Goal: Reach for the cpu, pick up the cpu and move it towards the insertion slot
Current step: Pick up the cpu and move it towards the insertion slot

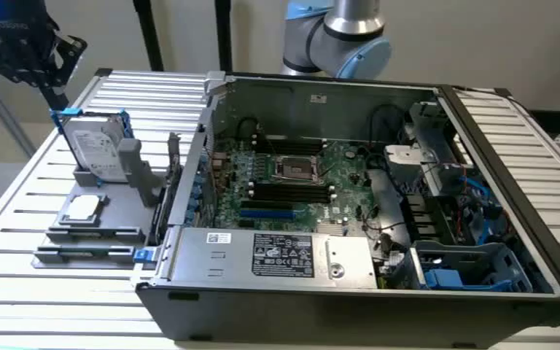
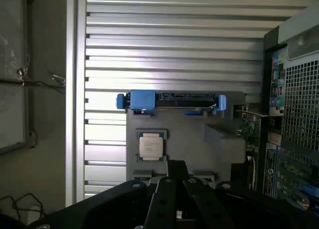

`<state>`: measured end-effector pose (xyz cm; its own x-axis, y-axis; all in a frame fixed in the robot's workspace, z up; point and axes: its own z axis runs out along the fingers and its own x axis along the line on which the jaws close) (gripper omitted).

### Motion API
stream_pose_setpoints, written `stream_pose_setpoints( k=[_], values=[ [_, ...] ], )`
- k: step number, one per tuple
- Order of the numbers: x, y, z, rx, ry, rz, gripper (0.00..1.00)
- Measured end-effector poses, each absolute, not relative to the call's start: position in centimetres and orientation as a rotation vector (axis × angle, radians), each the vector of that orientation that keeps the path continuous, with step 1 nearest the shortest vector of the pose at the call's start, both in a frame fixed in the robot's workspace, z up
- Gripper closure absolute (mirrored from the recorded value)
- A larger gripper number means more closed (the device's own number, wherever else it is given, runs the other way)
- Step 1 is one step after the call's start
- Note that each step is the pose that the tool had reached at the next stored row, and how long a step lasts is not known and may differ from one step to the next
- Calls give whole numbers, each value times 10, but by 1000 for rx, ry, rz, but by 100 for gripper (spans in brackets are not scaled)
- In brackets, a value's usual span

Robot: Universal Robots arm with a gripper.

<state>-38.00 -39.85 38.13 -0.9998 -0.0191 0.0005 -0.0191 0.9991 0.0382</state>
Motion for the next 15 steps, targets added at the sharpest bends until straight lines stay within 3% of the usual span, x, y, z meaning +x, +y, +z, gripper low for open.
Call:
stream_pose_setpoints(
  k=[15],
  values=[
    [-384,-401,381,30,-3140,-60,89]
  ],
)
